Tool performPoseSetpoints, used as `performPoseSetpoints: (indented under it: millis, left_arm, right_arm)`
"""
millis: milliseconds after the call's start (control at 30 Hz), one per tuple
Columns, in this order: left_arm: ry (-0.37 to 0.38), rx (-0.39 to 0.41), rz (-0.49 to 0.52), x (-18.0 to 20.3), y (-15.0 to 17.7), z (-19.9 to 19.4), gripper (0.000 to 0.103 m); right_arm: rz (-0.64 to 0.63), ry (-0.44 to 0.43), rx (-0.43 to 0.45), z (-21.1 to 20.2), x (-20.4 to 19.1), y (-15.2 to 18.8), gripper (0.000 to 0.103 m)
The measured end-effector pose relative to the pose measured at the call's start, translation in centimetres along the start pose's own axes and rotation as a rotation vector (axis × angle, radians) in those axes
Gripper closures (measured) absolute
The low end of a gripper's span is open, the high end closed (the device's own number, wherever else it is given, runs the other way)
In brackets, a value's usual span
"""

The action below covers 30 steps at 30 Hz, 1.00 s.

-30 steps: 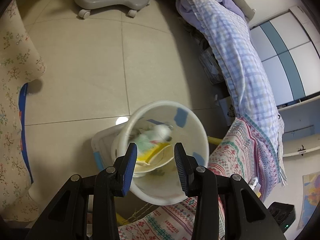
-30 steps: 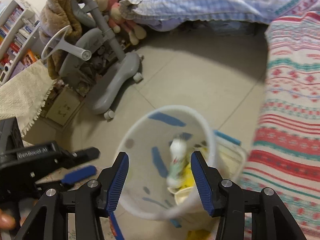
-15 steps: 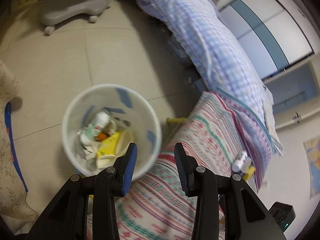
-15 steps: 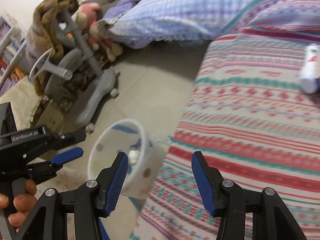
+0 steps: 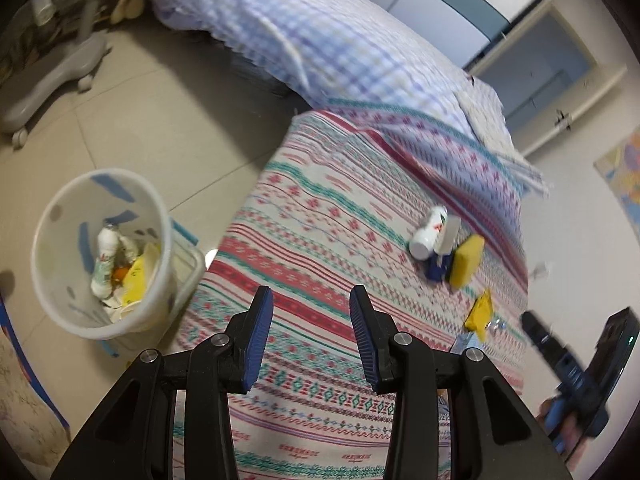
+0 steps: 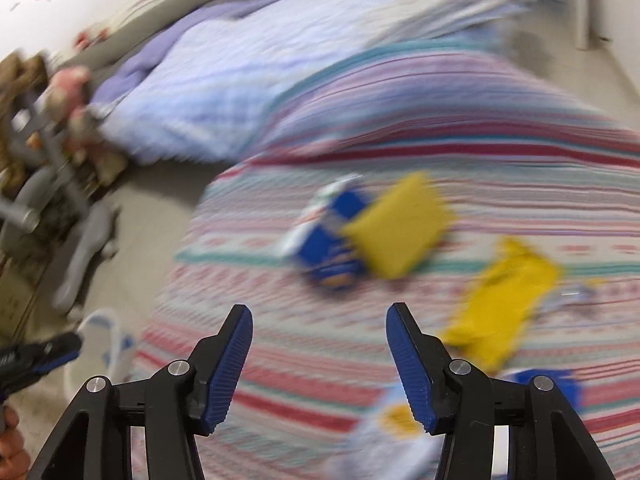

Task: Collect trash
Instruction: 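Return to the bed and grasp blue biscuit box with right gripper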

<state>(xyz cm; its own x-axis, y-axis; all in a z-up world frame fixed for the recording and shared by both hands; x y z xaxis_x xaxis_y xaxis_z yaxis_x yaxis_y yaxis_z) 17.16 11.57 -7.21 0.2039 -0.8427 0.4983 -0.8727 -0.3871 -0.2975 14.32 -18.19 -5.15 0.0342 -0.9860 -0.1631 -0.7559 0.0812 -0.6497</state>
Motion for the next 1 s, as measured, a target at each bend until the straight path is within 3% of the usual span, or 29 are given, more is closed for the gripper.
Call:
performPoseSetpoints:
  millis: [167, 333, 467, 567, 733, 867, 1000]
  left_arm:
    - [-0.016, -0.013, 0.057, 3.0, 1.0, 2.0, 0.058]
    - [-0.012, -0.024, 0.154, 7.1, 2.5, 4.0, 0.058]
    - [-0.024, -0.023, 0.262, 10.6, 3.9, 6.3, 0.057]
    - [-0.009, -0.048, 0.289, 12.2, 4.5, 8.4, 0.057]
    - [-0.027, -0.026, 0.379, 15.7, 3.9, 11.5, 0.057]
    - [0.007, -0.051, 0.377, 18.1, 3.2, 14.1, 0.057]
    - [-0.011, -0.068, 0.39, 19.4, 3.3, 16.6, 0.057]
  right_arm:
    - [0.214, 0.025, 0.006, -0.1, 8.1, 2.1, 0.042]
    - [0.364, -0.029, -0.029, 1.0, 11.3, 2.6, 0.042]
    - [0.338, -0.037, -0.013, 1.3, 11.5, 1.1, 0.042]
    - [0.309, -0.045, -0.015, 1.7, 11.4, 0.3, 0.042]
    - [0.254, -0.032, -0.027, 2.0, 12.1, -0.2, 0.042]
    - [0.246, -0.035, -0.042, 2.6, 12.8, -0.4, 0.042]
    - [0.225, -0.021, -0.064, 3.2, 13.4, -0.4, 0.042]
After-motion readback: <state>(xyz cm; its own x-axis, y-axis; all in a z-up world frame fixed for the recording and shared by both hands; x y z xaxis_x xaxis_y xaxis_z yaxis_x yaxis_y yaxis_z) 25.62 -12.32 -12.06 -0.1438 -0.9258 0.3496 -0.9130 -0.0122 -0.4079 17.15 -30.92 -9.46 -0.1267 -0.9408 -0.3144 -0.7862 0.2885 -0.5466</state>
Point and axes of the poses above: each gripper's, at about its wrist camera, not at the fingertips, and z roughly the way its jaws point, x to its right, y to its underside, the point moved 6 cm from there along z, roughly the way its jaws point, and after that the axes turned 13 degrees about -z, right-handed, at the moved point
